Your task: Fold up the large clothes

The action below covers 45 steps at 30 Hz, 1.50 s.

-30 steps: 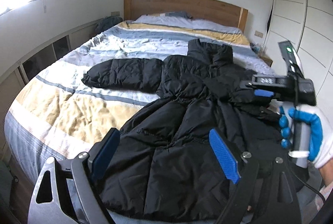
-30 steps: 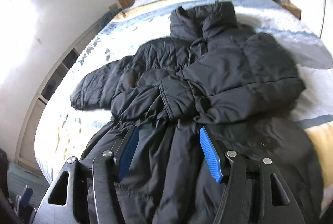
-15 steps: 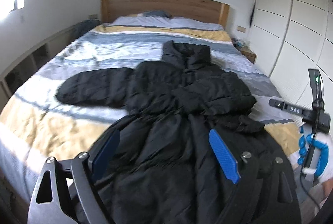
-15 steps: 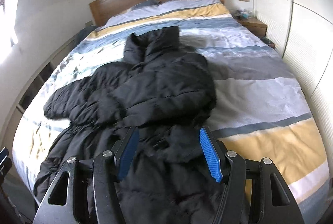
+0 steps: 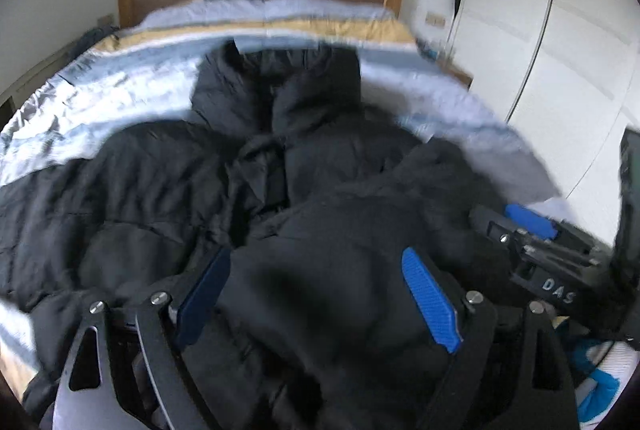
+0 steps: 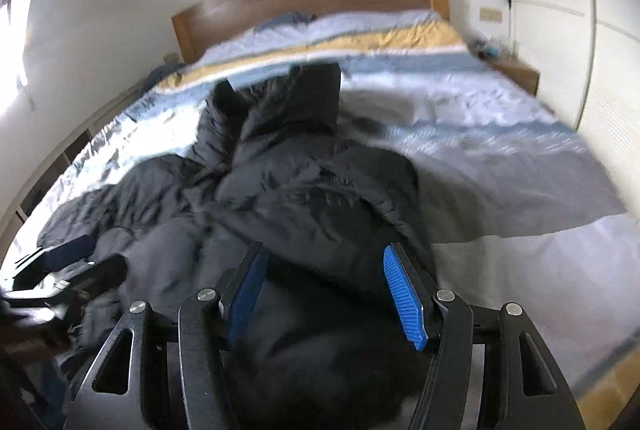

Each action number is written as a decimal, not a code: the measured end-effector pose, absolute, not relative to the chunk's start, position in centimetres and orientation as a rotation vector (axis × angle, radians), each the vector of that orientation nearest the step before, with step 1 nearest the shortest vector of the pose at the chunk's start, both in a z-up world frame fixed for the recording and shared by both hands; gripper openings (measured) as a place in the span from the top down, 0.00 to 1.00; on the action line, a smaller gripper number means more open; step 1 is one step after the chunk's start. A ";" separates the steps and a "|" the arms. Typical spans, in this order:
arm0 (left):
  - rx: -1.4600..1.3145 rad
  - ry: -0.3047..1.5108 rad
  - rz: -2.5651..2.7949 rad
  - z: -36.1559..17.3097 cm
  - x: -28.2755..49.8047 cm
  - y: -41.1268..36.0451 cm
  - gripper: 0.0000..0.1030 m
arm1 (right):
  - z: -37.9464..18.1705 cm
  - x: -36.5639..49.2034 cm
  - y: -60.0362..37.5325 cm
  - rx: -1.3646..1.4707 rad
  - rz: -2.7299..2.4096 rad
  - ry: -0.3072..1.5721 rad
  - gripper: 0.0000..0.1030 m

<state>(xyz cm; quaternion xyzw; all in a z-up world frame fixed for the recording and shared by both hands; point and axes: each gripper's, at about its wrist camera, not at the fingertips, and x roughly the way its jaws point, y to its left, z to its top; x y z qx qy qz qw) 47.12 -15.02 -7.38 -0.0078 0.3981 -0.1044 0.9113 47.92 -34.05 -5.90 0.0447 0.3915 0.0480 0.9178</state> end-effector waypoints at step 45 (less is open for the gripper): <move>-0.042 1.093 -0.069 3.3 42.3 7.4 0.14 | 4.2 40.8 -27.9 0.174 -0.141 1.215 0.41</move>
